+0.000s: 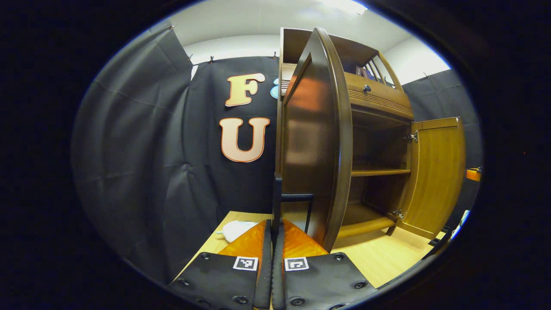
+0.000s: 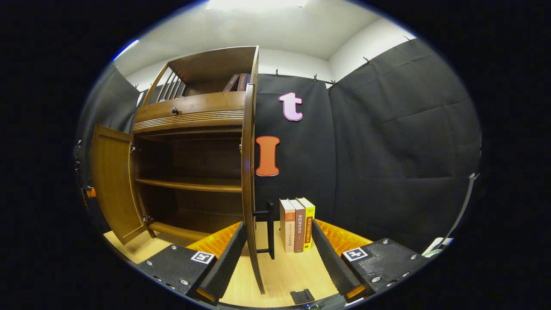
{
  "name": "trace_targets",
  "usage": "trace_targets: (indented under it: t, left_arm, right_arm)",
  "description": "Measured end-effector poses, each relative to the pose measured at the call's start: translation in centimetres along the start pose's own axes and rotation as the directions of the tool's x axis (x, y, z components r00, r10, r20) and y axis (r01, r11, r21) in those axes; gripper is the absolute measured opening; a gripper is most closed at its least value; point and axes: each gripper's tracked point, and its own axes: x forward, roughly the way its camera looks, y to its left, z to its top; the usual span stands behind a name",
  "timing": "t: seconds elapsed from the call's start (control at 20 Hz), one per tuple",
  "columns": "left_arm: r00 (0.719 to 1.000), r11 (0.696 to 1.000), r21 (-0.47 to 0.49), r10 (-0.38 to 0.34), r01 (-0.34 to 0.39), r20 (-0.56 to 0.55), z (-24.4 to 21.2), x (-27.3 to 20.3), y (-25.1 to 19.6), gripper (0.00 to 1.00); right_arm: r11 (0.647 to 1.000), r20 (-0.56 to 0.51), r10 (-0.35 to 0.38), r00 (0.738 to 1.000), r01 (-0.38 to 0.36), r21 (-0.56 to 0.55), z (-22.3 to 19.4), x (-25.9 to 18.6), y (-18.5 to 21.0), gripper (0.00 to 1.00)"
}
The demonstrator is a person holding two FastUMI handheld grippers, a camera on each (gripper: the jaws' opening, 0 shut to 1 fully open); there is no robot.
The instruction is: Open the right door of the double-door shoe cabinet with the right hand, and open the left door with the left hand.
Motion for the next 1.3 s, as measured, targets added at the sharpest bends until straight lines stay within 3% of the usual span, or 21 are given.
trace_targets:
  t: [0.25,0.5,0.7,0.9,1.05,1.3]
  left_arm:
    - [0.993,0.993,0.003,-0.116,0.116,-0.009,-0.1,0.5,2.9,0.09]
    - [0.967,0.964,-0.081,-0.252,0.254,0.03,0.1,0.6,4.2,0.12]
    - [0.952,0.945,-0.125,-0.296,0.304,0.074,0.2,0.7,4.7,0.16]
    - [0.952,0.951,-0.051,-0.302,0.304,0.044,0.3,0.2,4.4,0.16]
    - [0.957,0.958,-0.002,-0.287,0.288,0.046,0.7,-2.8,4.9,0.15]
    - [0.99,0.996,-0.012,-0.088,0.09,0.108,4.1,-8.9,7.6,0.12]
  right_arm:
    - [1.0,-0.001,-0.016,1.0,0.016,0.014,0.4,0.2,0.9,0.92]
    - [0.998,0.001,-0.058,0.998,0.058,0.03,1.6,0.1,0.6,0.93]
    - [0.995,-0.005,-0.1,0.995,0.1,0.028,2.2,-0.9,0.5,0.92]
    - [0.994,-0.013,-0.111,0.994,0.111,0.013,2.1,-2.0,1.0,0.92]
    - [0.993,-0.01,-0.119,0.993,0.12,0.02,2.2,-2.1,0.7,0.92]
    - [0.993,0.008,-0.113,0.994,0.113,0.016,2.3,-2.5,0.6,0.93]
